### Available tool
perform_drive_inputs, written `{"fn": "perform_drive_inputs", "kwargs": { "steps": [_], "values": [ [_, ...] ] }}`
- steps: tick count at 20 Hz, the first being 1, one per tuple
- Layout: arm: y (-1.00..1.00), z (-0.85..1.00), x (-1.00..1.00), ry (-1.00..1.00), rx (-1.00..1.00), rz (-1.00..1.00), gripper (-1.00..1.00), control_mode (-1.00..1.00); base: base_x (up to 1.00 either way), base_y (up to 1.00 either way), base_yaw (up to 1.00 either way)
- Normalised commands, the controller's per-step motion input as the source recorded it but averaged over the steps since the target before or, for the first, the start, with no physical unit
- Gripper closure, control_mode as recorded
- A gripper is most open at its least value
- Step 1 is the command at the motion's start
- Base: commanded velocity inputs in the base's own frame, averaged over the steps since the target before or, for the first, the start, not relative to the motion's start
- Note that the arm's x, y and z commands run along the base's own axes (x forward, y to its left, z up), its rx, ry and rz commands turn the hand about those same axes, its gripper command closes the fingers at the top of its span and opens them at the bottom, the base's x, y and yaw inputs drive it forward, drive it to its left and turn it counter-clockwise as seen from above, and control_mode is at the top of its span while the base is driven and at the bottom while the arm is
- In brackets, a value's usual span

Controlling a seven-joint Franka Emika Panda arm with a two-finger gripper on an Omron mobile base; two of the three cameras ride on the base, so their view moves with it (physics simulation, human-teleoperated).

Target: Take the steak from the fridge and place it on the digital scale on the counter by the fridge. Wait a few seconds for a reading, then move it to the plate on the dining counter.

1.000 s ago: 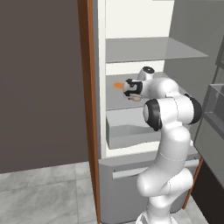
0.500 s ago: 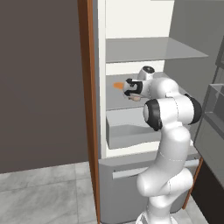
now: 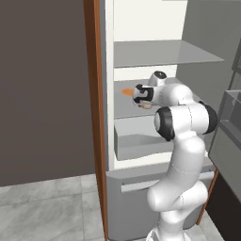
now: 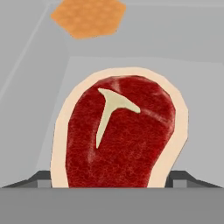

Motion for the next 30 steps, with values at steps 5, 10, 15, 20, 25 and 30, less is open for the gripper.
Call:
{"fn": "perform_drive_inputs", "kwargs": {
  "steps": [5, 10, 15, 20, 25, 30],
  "values": [
    [0.00, 0.00, -0.90, -0.09, 0.00, 0.00, 1.00, -1.00, 0.00, 0.00, 0.00],
    [0.00, 0.02, -0.93, -0.08, 0.00, 0.00, 1.00, -1.00, 0.00, 0.00, 0.00],
    [0.00, 0.44, -0.89, -0.07, 0.00, 0.00, 1.00, -1.00, 0.00, 0.00, 0.00],
    [0.00, 0.71, -0.83, -0.03, 0.00, 0.00, 1.00, -1.00, 0.00, 0.00, 0.00],
    [0.00, 0.64, -0.94, 0.00, 0.00, 0.01, 1.00, -1.00, 0.00, 0.00, 0.00],
    [0.00, 0.40, -1.00, 0.00, 0.00, 0.02, 1.00, -1.00, 0.00, 0.00, 0.00]
  ]
}}
